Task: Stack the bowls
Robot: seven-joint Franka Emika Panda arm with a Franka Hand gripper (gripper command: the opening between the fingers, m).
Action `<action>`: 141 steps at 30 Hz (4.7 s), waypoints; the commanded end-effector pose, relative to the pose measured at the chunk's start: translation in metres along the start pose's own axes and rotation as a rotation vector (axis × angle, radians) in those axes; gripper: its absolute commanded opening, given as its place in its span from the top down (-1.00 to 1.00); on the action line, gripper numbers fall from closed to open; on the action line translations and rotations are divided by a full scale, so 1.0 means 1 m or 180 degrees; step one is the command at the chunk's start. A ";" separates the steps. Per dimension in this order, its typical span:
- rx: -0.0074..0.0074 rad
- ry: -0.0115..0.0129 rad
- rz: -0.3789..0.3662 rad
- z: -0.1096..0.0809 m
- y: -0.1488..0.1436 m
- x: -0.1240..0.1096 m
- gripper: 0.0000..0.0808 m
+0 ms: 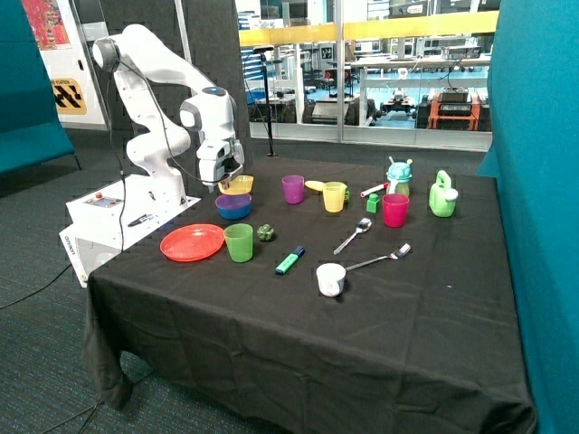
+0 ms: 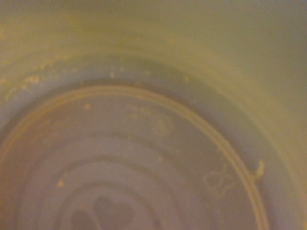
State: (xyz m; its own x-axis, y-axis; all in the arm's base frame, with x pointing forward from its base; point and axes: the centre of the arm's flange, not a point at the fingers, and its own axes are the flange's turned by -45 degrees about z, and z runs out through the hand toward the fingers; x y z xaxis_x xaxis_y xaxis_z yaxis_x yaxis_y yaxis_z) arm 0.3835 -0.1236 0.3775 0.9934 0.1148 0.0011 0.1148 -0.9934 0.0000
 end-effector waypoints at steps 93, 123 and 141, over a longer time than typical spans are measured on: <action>-0.00001 -0.00036 -0.0070 0.050 0.009 -0.011 -0.44; -0.00001 -0.00036 -0.0144 0.032 0.002 -0.002 -0.61; 0.00000 -0.00036 -0.0234 -0.005 0.003 0.005 -0.45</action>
State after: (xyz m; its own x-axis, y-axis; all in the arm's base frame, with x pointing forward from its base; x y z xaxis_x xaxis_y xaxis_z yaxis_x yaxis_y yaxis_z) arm 0.3865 -0.1269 0.3685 0.9848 0.1735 0.0016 0.1735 -0.9848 -0.0023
